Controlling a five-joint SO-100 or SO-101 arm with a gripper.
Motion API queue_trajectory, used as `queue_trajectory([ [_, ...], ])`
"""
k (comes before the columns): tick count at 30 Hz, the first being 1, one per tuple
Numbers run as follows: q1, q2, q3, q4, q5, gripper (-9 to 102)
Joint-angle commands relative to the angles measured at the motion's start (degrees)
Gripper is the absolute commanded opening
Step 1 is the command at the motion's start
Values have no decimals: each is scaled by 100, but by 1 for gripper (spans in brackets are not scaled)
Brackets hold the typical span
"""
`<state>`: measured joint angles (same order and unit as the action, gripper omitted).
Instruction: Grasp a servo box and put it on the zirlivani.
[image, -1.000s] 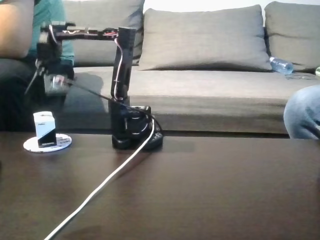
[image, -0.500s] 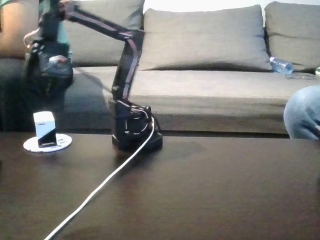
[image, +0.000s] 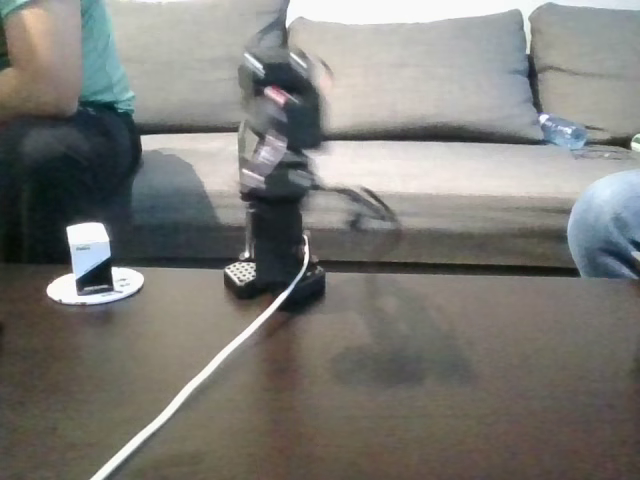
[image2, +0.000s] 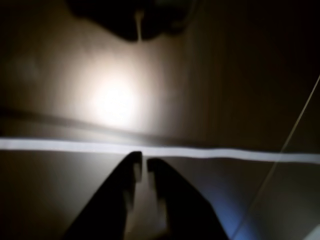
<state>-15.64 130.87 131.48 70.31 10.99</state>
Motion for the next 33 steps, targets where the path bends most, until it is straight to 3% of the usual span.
queue_trajectory([
  [1, -633, 1688, 1802, -624, 0, 0],
  [5, -905, 3779, 3322, -413, -9, 0],
  [10, -571, 6346, 3894, 817, -325, 0],
  [19, 35, 6108, 3867, 782, -97, 0],
  [33, -9, 6126, 3867, 782, -97, 0],
])
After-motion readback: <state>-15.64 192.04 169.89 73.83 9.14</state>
